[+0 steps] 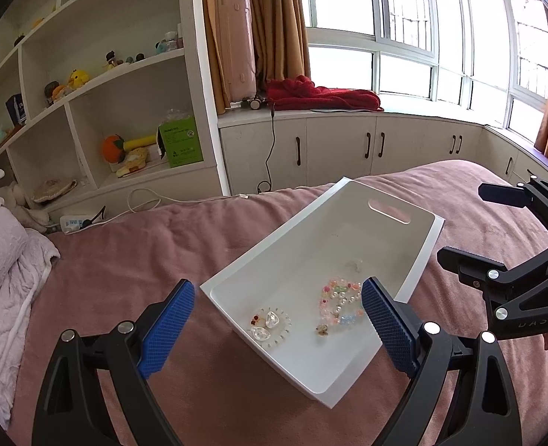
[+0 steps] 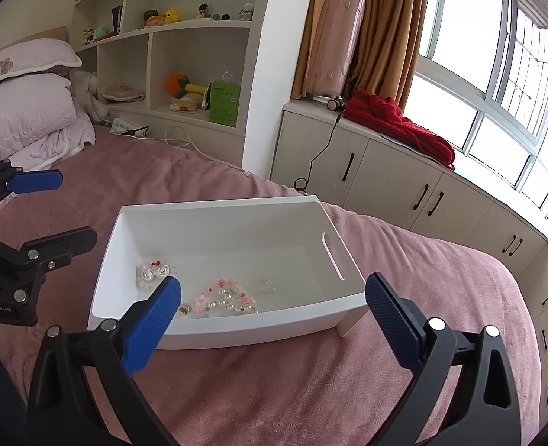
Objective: Organize jewelry
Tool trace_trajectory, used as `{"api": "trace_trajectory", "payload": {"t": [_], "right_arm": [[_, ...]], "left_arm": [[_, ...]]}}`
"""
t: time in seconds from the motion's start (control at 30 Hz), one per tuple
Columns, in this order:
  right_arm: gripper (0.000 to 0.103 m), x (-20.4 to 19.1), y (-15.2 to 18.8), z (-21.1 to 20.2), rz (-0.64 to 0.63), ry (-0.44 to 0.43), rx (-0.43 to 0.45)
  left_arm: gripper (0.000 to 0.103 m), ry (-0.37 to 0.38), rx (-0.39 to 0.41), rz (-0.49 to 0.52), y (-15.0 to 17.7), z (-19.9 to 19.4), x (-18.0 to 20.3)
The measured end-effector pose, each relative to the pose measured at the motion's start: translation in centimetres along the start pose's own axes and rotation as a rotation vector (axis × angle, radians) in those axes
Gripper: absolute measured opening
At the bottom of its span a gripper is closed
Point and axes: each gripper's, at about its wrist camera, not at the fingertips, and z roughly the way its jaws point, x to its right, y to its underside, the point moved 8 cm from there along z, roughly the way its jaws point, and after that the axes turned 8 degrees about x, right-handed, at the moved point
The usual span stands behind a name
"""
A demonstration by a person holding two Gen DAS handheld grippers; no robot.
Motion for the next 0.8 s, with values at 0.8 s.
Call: {"api": "trace_trajectory", "payload": {"t": [0.8], "right_arm": [[0.098,1.5,0.4,-0.6,0.122,-0.022,0.012]], "left_arm": [[0.093,-0.033,0.024,0.071,-0.5,-0.3,1.4]]}}
